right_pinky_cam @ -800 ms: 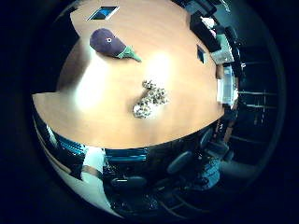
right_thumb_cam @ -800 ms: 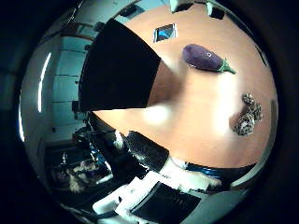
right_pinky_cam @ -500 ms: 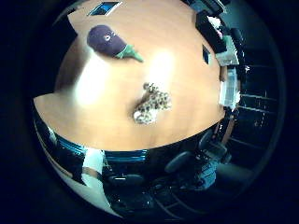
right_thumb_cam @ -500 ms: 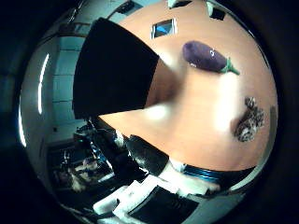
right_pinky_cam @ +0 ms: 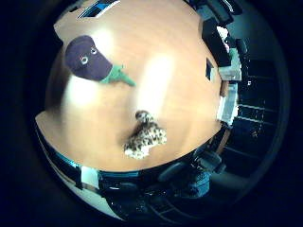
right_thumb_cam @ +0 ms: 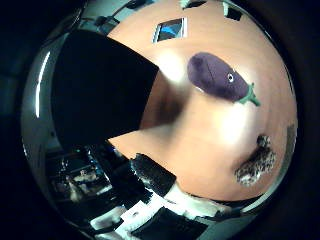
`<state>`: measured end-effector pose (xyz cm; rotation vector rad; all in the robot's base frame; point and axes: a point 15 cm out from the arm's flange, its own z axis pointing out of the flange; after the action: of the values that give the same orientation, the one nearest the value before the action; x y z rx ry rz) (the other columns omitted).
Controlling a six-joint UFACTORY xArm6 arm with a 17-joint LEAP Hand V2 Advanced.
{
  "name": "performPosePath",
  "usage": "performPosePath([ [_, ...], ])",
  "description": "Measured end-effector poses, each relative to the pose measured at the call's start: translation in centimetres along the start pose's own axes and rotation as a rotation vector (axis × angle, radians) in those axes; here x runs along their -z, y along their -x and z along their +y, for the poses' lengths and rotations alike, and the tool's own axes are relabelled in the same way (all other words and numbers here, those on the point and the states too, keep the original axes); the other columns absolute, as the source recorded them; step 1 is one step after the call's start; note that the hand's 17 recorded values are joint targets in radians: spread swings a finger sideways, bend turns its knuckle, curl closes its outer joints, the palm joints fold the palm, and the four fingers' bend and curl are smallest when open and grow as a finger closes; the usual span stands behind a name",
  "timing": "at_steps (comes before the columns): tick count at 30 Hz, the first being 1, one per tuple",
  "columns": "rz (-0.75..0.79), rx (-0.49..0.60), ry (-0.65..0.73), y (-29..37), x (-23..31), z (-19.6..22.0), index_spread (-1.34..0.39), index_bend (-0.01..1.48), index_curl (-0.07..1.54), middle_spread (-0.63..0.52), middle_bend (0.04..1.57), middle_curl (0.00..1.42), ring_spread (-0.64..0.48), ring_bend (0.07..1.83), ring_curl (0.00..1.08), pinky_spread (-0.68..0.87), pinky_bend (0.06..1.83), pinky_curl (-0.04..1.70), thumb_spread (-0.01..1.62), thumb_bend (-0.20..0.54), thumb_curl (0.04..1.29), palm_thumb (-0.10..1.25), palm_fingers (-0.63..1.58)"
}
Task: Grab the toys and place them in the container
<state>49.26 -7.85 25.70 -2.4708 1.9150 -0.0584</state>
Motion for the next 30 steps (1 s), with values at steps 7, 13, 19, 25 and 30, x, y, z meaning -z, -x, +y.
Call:
performPosePath([
  [7, -0.003, 0.008, 0.001, -0.8, -2.3, -3.2, -0.34, 0.16, 0.28, -0.02, 0.26, 0.36, 0.13, 0.42, 0.21, 0.43, 0.47, 0.21, 1.09, -0.023, 0.25, 0.29, 0.28],
  [13, -0.011, 0.003, 0.018, -0.8, -3.2, -2.9, -0.34, 0.16, 0.28, -0.03, 0.26, 0.36, 0.12, 0.41, 0.21, 0.43, 0.45, 0.22, 1.1, -0.021, 0.25, 0.3, 0.28],
  [19, -0.04, 0.0, 0.071, -0.5, -6.7, -2.8, -0.34, 0.16, 0.28, -0.03, 0.26, 0.36, 0.12, 0.41, 0.22, 0.43, 0.45, 0.22, 1.11, -0.02, 0.25, 0.31, 0.29],
  [25, -0.037, 0.012, 0.068, -0.3, -7.7, -3.3, -0.34, 0.16, 0.28, -0.03, 0.26, 0.36, 0.12, 0.42, 0.22, 0.42, 0.44, 0.23, 1.11, -0.017, 0.25, 0.34, 0.29],
  [30, -0.046, 0.011, 0.091, -0.2, -9.0, -3.1, -0.33, 0.16, 0.28, -0.03, 0.27, 0.36, 0.11, 0.43, 0.22, 0.43, 0.44, 0.23, 1.13, -0.014, 0.25, 0.38, 0.3],
])
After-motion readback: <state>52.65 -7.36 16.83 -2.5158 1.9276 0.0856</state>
